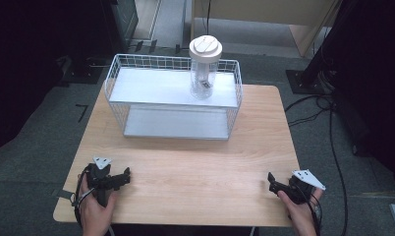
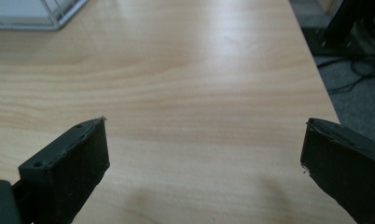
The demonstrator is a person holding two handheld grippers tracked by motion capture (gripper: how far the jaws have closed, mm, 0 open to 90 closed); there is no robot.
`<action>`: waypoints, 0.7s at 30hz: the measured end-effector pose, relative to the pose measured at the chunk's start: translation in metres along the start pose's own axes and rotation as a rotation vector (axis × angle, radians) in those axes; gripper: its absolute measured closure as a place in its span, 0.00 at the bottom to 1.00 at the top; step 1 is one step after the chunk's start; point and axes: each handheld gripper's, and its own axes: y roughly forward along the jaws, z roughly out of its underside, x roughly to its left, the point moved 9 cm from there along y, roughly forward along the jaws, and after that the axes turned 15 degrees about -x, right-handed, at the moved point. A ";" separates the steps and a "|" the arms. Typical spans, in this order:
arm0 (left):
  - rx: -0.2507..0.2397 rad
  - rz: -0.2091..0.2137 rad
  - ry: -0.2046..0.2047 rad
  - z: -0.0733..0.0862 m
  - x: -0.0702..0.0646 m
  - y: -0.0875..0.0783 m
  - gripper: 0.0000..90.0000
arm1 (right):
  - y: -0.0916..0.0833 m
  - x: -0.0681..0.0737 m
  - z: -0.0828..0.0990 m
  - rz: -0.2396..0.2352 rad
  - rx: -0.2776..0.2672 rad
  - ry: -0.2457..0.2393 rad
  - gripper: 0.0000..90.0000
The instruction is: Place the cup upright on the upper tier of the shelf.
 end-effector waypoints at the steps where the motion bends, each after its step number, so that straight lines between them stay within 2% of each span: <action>1: 0.000 0.000 0.000 0.000 0.000 0.000 0.00 | 0.000 -0.004 0.003 0.014 0.032 -0.004 0.01; 6: 0.000 0.000 0.000 0.000 0.000 0.000 0.00 | -0.005 -0.012 0.009 0.038 0.077 -0.033 0.01; 10: 0.000 0.000 0.001 0.000 0.000 0.000 0.00 | -0.009 -0.016 0.015 0.049 0.119 -0.036 0.04; 13: 0.000 0.000 0.000 0.000 0.000 0.000 0.00 | -0.011 -0.016 0.018 0.036 0.142 -0.031 0.04; 21: 0.000 0.000 0.001 0.000 0.000 0.000 0.00 | -0.010 -0.013 0.019 0.019 0.152 -0.053 0.04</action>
